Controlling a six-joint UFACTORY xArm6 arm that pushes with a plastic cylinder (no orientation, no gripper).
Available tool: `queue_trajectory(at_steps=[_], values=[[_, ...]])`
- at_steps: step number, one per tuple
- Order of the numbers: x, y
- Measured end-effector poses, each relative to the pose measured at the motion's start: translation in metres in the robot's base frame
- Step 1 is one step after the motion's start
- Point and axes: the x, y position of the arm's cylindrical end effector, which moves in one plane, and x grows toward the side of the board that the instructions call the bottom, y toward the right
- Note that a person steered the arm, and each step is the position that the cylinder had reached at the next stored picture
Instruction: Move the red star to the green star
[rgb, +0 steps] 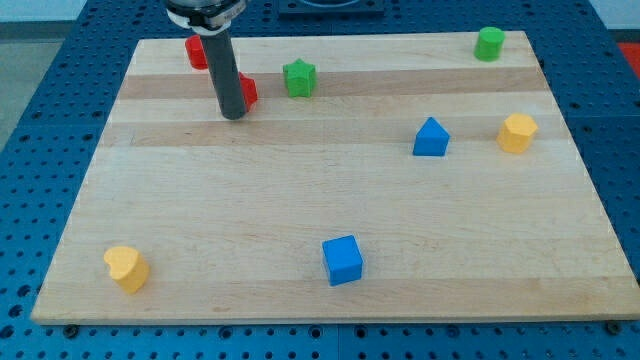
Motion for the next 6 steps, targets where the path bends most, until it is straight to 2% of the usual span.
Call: queue_trajectory(at_steps=[2,4,6], values=[[-0.023,-0.002],[-0.023,-0.05],[-0.047,-0.037]])
